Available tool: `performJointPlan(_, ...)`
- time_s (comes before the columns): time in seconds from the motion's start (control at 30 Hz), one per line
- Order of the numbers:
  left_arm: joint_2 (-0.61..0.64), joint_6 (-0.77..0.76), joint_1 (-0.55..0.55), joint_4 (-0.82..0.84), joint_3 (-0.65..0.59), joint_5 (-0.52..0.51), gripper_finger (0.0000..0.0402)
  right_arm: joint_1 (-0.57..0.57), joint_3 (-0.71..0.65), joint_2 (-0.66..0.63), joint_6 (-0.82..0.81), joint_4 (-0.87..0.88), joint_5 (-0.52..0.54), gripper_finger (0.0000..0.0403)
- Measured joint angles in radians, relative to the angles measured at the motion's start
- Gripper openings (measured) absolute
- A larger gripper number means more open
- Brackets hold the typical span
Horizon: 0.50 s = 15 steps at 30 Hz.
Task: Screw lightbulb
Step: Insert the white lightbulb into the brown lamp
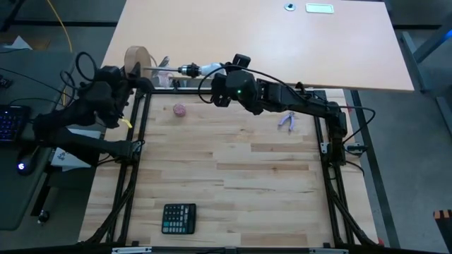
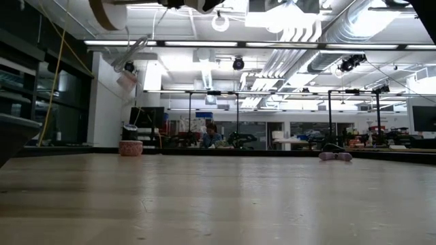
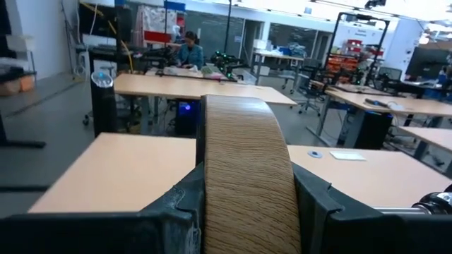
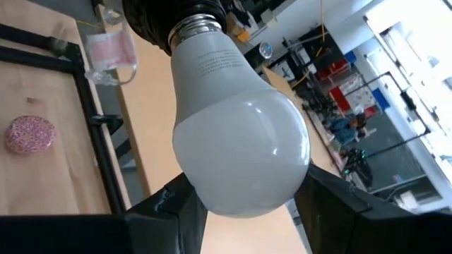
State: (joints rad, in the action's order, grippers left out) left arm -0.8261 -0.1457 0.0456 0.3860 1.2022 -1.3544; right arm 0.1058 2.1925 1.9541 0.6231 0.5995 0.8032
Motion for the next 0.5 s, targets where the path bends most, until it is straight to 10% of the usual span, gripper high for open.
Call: performJointPlan(0.5, -0.026, 0.08, -0.006, -0.073, 0.0, 0.001, 0.0115, 0.007, 0.0, 0.0, -0.048, 0.05, 0.015, 0.0177)
